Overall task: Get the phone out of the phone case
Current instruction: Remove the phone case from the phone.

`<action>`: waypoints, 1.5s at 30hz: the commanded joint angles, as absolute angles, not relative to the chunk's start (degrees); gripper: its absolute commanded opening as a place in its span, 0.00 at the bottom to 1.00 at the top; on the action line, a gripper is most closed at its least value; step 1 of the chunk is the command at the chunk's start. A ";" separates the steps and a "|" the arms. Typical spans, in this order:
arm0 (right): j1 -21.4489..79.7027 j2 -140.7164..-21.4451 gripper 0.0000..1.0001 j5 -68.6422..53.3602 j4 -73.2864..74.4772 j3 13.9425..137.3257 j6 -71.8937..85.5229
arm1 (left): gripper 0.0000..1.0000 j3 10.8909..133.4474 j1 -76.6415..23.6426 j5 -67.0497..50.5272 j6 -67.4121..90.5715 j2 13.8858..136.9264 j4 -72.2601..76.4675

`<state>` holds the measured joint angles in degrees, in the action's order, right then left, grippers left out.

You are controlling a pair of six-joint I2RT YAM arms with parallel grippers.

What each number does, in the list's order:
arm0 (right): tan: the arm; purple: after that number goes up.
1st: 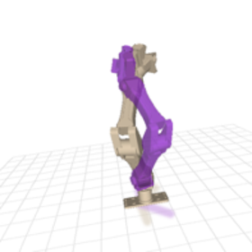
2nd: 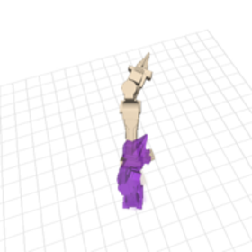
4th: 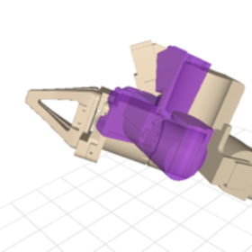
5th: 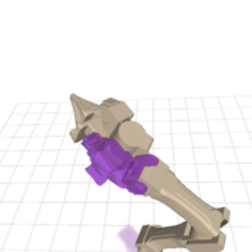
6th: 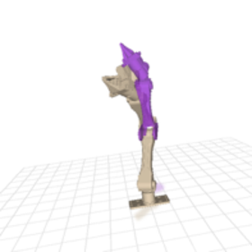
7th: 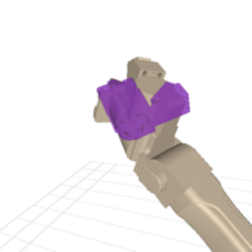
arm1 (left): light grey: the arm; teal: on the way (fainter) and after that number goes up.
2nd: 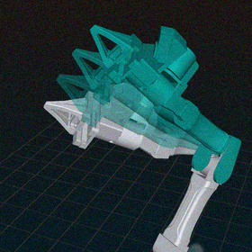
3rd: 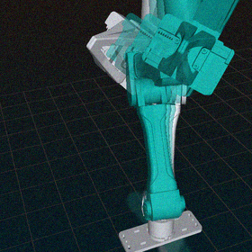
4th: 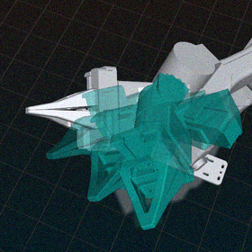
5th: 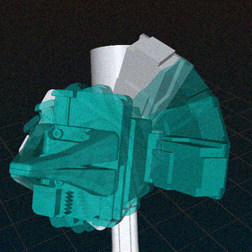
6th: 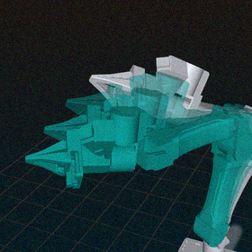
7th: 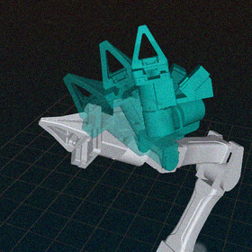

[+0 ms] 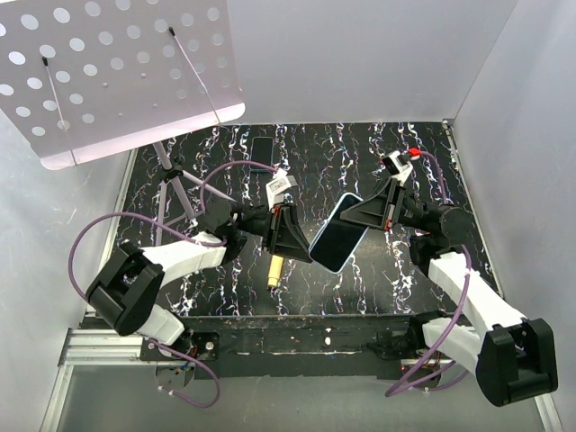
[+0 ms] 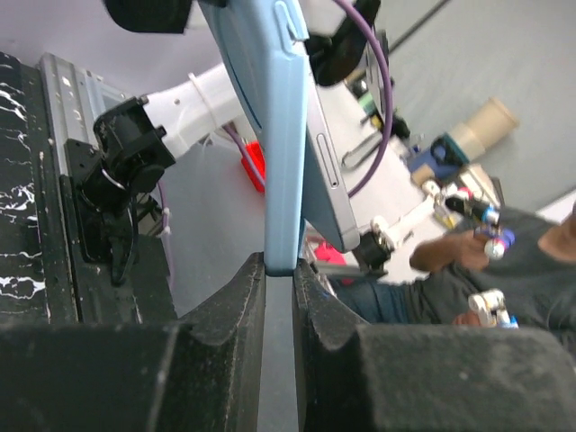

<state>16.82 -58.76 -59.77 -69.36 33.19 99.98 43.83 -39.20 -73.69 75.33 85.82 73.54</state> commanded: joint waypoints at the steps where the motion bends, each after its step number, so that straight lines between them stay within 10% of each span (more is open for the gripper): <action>1: 20.83 -50.90 0.01 -51.69 -64.92 38.49 99.54 | 0.00 39.21 -38.76 -46.60 70.48 85.18 61.25; 5: 21.09 -45.71 0.01 -47.21 -41.08 41.04 82.12 | 0.02 37.18 -40.95 -39.48 71.02 79.12 55.66; 17: 27.41 -45.88 0.01 -37.54 -42.55 40.69 77.00 | 0.29 38.50 -49.65 -29.36 67.85 76.02 47.10; 30: 29.53 -47.02 0.01 -29.44 -41.49 38.59 81.10 | 0.00 34.46 -52.21 -15.67 48.29 69.80 29.47; 45: 32.87 -46.32 0.01 -15.83 -59.05 25.32 107.74 | 0.00 29.62 -52.21 13.35 24.01 62.05 27.95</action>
